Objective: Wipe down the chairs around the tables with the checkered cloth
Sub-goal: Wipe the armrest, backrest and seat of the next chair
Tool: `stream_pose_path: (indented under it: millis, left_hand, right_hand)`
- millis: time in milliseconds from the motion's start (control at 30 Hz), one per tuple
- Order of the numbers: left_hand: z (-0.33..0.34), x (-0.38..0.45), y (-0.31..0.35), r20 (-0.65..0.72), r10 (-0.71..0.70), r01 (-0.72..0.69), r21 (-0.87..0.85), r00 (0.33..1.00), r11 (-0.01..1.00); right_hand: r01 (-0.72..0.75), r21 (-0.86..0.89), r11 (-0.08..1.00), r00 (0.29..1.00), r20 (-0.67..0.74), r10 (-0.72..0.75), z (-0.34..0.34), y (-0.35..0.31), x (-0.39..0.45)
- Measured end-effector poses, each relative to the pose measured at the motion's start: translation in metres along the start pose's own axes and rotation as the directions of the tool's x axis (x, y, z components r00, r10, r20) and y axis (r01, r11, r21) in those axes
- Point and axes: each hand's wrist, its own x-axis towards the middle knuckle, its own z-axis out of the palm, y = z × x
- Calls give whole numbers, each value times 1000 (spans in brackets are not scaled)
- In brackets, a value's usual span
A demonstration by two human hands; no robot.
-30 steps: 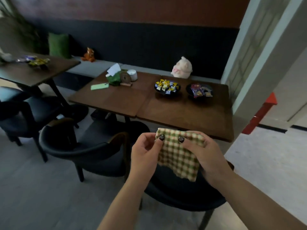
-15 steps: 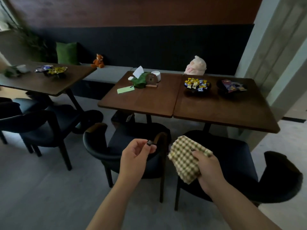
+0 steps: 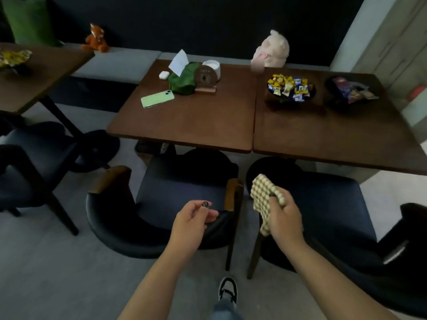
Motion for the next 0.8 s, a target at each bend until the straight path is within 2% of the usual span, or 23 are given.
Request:
stream_pose_path:
  millis: [133, 233, 300, 433, 600, 733, 800]
  left_hand:
    - [0, 57, -24, 16, -111, 110, 9, 994, 994]
    - [7, 97, -46, 27, -210, 210, 4, 977, 978]
    - [12, 112, -57, 31, -278, 279, -8, 960, 960]
    - [20, 154, -86, 80, -413, 416, -16, 907, 909]
    - [26, 191, -113, 100, -520, 524, -21, 848, 851]
    - [24, 200, -133, 75, -597, 600, -38, 799, 799]
    - [25, 202, -138, 75, -584, 586, -5, 809, 811]
  right_hand:
    - [163, -273, 948, 974, 200, -110, 52, 28, 28]
    - [407, -467, 785, 852, 504, -143, 84, 52, 36]
    - [551, -516, 656, 771, 615, -164, 90, 62, 34]
    - [608, -585, 537, 742, 659, -122, 101, 61, 49]
    - [710, -665, 232, 648, 746, 153, 124, 51, 93]
    - [743, -668, -45, 625, 668, 403, 162, 42, 135]
    - [743, -646, -174, 632, 591, 502, 182, 43, 145]
